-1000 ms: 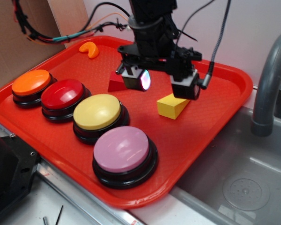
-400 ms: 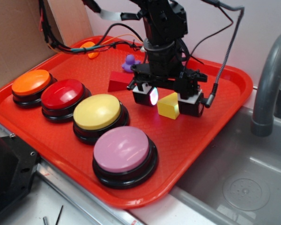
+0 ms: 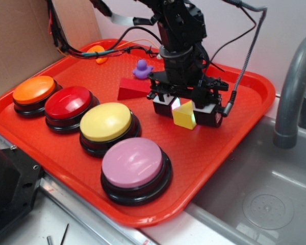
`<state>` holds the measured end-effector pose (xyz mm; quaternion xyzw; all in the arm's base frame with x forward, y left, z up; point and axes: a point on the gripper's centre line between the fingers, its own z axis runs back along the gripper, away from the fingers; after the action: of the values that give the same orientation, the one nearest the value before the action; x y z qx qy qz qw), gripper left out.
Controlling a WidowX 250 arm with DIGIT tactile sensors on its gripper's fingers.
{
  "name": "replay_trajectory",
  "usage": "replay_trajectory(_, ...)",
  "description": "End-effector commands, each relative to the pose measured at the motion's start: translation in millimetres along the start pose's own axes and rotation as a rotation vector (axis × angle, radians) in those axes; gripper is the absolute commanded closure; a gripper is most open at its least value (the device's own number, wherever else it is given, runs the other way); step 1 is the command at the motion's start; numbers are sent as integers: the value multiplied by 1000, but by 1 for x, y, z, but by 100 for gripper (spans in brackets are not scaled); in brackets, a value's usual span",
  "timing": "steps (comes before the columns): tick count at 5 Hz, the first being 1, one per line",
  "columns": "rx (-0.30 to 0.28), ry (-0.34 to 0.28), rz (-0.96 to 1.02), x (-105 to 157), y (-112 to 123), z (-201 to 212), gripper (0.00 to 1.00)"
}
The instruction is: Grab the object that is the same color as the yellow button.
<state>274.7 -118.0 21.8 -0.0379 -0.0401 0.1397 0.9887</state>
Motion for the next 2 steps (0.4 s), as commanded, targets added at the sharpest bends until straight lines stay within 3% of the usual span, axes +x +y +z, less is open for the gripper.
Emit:
replay_trajectory(1,-5,-3,-33,1,0,39,100)
replay_trajectory(2,-31,16,-60,-1,6,83,100)
